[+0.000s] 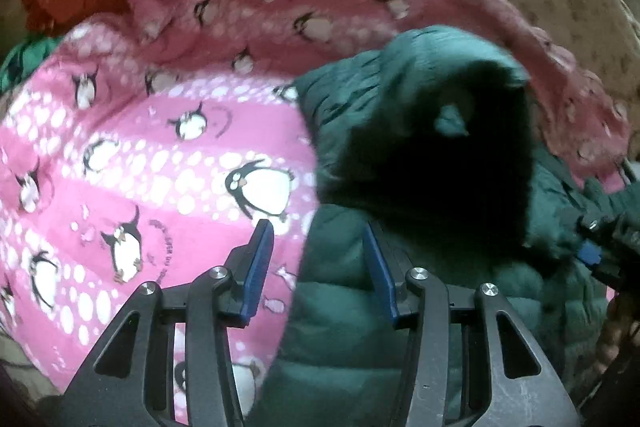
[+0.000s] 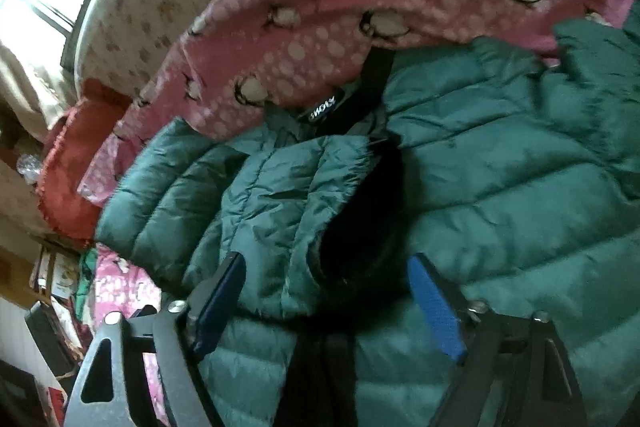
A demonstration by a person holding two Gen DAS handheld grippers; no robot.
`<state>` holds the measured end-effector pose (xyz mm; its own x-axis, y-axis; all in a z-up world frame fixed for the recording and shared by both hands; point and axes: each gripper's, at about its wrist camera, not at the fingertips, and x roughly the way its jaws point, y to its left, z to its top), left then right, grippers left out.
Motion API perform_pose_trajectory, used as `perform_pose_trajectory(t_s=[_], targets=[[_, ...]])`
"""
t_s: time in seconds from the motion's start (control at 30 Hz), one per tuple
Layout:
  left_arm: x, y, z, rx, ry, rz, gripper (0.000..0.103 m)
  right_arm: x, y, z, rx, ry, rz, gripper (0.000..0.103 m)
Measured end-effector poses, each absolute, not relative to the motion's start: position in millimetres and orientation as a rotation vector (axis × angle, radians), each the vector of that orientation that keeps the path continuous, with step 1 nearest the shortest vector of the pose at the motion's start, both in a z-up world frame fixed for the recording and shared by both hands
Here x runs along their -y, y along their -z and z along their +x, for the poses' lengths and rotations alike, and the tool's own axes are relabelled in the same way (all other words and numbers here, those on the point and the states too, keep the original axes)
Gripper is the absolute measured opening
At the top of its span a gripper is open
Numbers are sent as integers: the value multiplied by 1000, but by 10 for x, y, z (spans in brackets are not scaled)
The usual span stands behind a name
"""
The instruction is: Fold large clothes
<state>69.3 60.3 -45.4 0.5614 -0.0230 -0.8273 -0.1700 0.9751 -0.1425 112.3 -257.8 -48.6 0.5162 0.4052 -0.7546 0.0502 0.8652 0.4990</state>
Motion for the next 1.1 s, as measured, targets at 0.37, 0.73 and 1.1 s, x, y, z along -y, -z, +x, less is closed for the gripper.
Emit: perform_pose_trajectory(t_s=[0.37,0.73,1.1], targets=[[-760,675,765,-1016,-62,-347,46,2745,205,1124,-844,-92,234,21],[-690,617,743,-993,-86,-294,49,3238,492,1331,-865,142,120,16],[-483,145,911,-872,-53,-279,49,3583,279,1087,-864,39,333,41]])
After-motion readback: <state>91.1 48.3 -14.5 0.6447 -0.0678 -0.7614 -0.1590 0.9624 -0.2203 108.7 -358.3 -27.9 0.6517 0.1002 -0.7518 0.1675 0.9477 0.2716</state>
